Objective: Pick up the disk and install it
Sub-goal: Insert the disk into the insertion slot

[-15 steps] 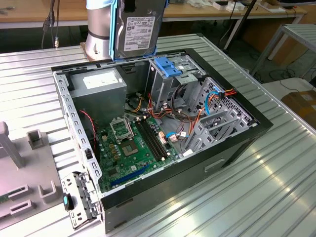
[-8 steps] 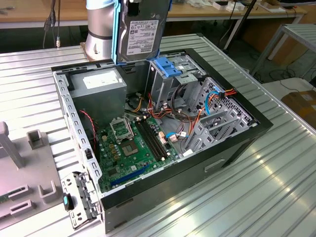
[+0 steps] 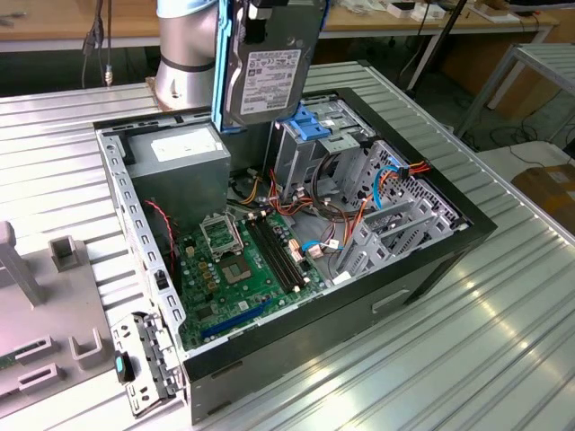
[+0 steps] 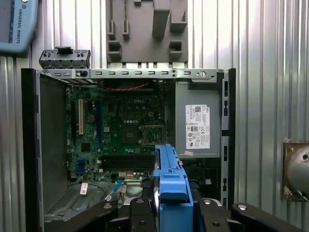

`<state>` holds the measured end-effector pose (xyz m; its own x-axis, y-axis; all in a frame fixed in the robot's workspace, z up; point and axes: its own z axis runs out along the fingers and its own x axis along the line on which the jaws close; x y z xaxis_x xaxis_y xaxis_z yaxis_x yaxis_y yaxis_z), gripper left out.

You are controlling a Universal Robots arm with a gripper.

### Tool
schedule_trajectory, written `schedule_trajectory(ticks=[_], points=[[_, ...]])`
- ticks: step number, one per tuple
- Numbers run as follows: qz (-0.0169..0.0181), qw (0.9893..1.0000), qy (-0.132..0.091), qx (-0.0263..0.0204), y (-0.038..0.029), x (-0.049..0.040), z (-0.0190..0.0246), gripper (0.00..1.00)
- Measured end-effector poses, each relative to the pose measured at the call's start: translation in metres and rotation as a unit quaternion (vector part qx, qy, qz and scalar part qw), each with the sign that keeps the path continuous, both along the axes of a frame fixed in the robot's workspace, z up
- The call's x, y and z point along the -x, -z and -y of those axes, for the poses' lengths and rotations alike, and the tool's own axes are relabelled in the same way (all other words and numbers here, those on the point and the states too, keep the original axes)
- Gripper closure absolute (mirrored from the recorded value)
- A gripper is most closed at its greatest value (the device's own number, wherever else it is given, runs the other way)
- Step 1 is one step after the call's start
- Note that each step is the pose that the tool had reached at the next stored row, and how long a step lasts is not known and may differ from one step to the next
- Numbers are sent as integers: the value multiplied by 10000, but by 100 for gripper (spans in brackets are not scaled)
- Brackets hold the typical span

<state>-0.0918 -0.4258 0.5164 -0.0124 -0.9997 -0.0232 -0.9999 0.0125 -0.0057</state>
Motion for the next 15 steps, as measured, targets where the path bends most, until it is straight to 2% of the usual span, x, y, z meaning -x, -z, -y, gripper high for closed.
schedule_trajectory(ticks=[1, 2, 5, 8, 9, 10, 12, 15], points=[[0, 10000, 1, 0, 5, -13, 126, 63], [0, 10000, 1, -1, 10, -35, 150, 63], [12, 10000, 1, 0, 13, -76, 153, 63], [21, 10000, 4, -11, 20, -105, 180, 63], [22, 10000, 5, -17, 24, -115, 213, 63], [22, 10000, 6, -21, 27, -131, 277, 63], [22, 10000, 6, -23, 30, -141, 314, 63], [22, 10000, 8, -33, 48, -177, 420, 63]])
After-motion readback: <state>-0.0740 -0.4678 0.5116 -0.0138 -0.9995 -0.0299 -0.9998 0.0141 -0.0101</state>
